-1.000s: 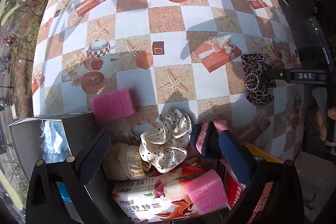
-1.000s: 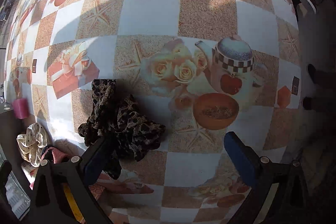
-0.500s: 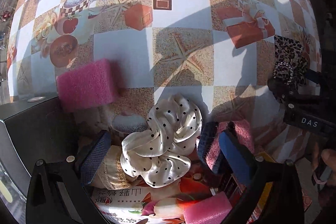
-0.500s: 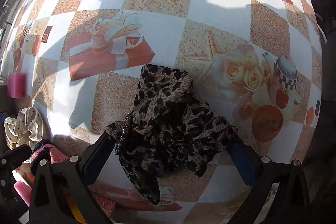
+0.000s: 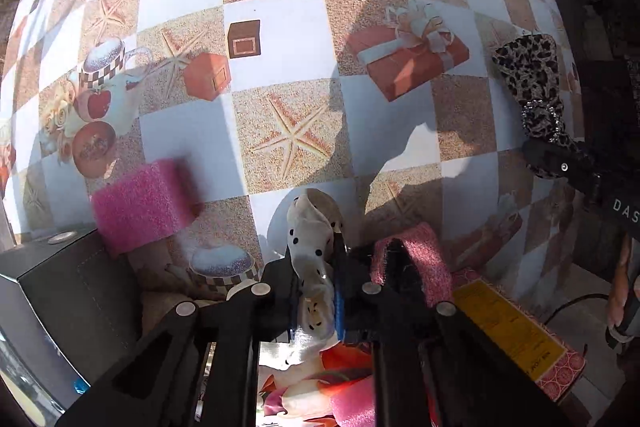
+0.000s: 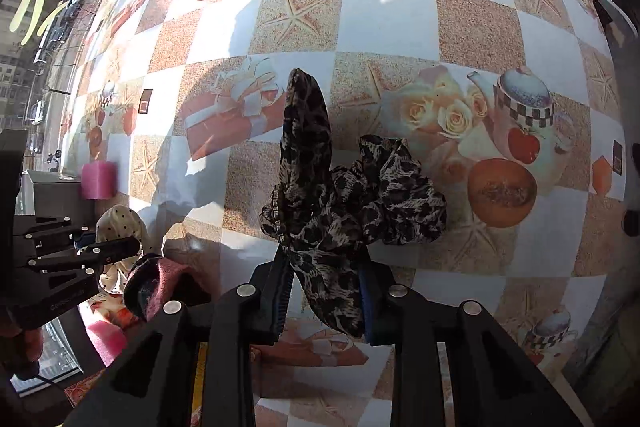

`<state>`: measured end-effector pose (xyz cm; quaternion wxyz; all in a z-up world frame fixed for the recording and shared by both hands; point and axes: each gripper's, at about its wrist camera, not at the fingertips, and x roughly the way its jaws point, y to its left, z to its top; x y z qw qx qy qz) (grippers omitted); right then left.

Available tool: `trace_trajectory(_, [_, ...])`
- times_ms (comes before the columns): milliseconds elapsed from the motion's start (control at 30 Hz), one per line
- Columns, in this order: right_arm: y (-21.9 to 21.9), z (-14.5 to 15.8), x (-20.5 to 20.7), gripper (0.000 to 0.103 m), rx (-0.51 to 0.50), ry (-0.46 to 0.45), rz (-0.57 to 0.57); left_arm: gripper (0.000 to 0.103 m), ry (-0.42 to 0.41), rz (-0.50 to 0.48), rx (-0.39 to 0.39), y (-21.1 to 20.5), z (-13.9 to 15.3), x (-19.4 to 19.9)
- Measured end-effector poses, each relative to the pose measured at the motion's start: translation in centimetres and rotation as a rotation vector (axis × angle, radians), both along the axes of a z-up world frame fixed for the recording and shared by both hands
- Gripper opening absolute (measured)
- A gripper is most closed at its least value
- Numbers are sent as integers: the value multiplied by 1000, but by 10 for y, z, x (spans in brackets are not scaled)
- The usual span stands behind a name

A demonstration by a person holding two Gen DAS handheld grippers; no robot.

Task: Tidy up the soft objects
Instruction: 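Grasp the white polka-dot scrunchie with the left gripper while the right grasps the leopard-print scarf, then carry the scrunchie and leopard scarf in both grippers over the white box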

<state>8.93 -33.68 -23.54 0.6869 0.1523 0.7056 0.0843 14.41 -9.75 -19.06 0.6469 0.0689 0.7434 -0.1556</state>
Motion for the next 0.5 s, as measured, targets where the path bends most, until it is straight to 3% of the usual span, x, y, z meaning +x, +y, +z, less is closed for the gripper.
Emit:
trace_trajectory(100, [-9,20,-6,29,40,-11,-63,14,-98,19,-21,6,31,0])
trace_trajectory(300, [-19,59,-20,29,65,-21,-145,14,-287,-18,14,14,83,-3])
trace_trajectory(367, [-11,82,0,29,60,-24,-157,14,-324,-35,32,12,91,-12])
trace_trajectory(500, [-5,93,-14,29,63,-27,-179,14,-354,-68,36,1,100,-35])
